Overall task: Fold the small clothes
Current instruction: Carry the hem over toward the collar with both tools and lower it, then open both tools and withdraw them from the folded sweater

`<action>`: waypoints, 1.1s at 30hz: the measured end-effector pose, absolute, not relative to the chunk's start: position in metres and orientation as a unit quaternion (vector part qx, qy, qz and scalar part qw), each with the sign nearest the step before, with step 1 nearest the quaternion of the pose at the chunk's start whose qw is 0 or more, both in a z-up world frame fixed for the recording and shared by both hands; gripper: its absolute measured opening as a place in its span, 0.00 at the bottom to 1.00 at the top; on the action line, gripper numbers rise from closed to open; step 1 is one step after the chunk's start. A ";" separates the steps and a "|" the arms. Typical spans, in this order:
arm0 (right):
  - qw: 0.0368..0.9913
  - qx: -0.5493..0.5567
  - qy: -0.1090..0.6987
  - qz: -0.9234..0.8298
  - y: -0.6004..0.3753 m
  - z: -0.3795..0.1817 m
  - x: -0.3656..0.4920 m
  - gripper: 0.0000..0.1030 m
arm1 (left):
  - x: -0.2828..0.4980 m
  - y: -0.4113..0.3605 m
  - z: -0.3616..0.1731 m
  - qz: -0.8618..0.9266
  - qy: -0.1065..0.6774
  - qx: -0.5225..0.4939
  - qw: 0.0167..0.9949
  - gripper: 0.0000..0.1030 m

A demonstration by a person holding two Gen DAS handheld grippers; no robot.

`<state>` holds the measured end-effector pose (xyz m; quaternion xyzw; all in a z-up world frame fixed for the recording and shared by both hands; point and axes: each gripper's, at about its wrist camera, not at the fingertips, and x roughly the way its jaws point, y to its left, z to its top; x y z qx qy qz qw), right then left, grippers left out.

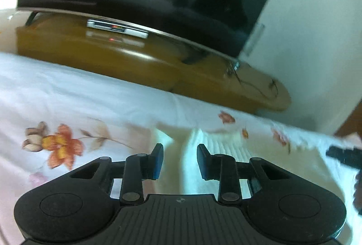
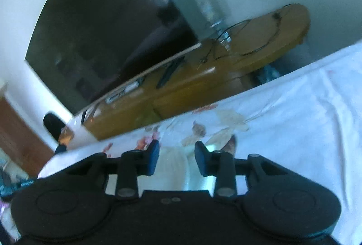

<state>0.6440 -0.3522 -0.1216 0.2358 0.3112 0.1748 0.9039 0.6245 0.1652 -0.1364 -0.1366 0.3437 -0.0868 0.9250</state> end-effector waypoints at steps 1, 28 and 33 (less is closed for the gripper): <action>0.905 0.224 0.316 0.177 -0.347 -0.123 0.646 0.31 | 0.628 0.161 -0.139 -0.094 0.349 -0.128 0.923 0.31; 0.935 0.086 0.283 0.196 -0.314 -0.102 0.645 0.04 | 0.652 0.156 -0.133 -0.145 0.302 -0.106 0.936 0.03; 0.937 0.086 0.291 0.174 -0.319 -0.107 0.660 0.04 | 0.669 0.151 -0.148 -0.121 0.325 -0.094 0.933 0.03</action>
